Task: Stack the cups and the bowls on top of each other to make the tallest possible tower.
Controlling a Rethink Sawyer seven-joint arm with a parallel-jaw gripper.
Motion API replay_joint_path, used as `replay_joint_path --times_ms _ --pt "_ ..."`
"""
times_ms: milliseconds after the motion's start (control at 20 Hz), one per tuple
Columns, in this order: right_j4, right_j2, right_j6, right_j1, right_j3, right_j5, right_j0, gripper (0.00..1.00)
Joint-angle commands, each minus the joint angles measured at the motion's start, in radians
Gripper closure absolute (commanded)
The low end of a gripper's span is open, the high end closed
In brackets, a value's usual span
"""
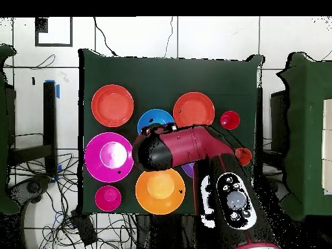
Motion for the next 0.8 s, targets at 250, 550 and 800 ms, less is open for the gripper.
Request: replay_joint_path --times_ms 250,550,800 --pt "-0.103 0.212 -0.393 0.153 -0.164 0.2 -0.073 0.0" --pt "-0.114 0.276 -0.498 0.189 -0.247 0.308 -0.12 0.0" --pt "-0.121 0.306 -0.548 0.171 -0.26 0.361 -0.156 0.0"
